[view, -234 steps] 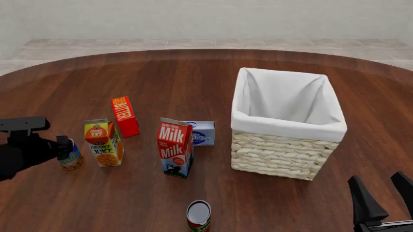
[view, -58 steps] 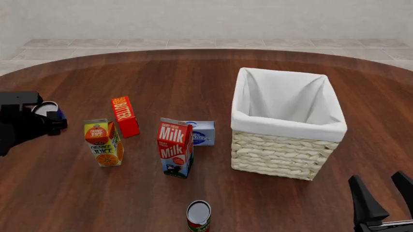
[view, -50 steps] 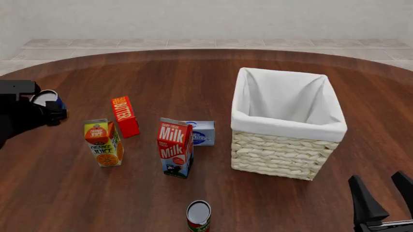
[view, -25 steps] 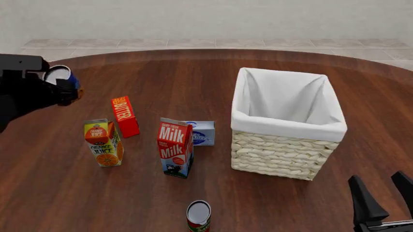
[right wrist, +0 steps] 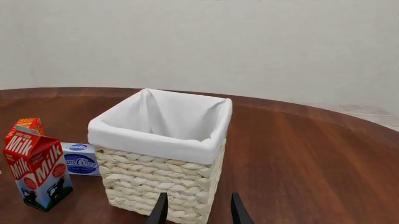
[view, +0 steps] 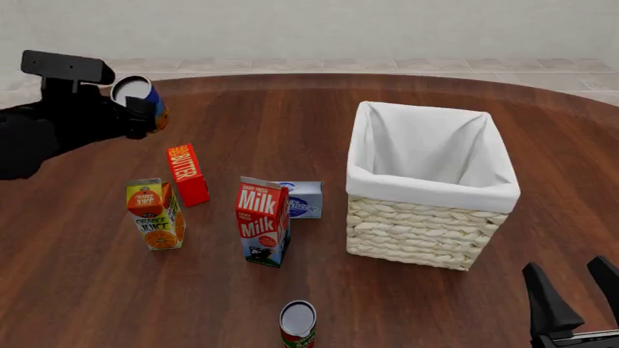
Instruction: Pick up the alphabet soup and the tomato sauce, and put them in the basket.
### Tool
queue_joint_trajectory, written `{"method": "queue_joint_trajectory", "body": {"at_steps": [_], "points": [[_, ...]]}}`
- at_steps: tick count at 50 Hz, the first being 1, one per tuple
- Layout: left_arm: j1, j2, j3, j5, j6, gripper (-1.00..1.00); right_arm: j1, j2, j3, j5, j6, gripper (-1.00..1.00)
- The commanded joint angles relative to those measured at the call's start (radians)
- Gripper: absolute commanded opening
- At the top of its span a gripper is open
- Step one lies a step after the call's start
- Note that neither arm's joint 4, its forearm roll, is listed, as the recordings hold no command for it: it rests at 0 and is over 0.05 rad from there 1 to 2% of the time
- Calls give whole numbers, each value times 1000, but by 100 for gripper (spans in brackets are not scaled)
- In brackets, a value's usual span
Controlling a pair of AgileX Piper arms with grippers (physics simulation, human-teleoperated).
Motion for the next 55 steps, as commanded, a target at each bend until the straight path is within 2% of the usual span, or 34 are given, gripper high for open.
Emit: {"method": "queue_joint_trajectory", "body": {"at_steps": [1,14,32,55], "points": [[-73,25,-43,2,12,-100,1,0,0,-1,3,100],[-132,58,-98,9,9,-100,2,0,-1,-4,4,100],[-269,77,-143,-3,-23,-100,4,0,0,-5,0,100],[-390,141,-227,-4,-34,-100,6,0,0,-8,5,100]]}}
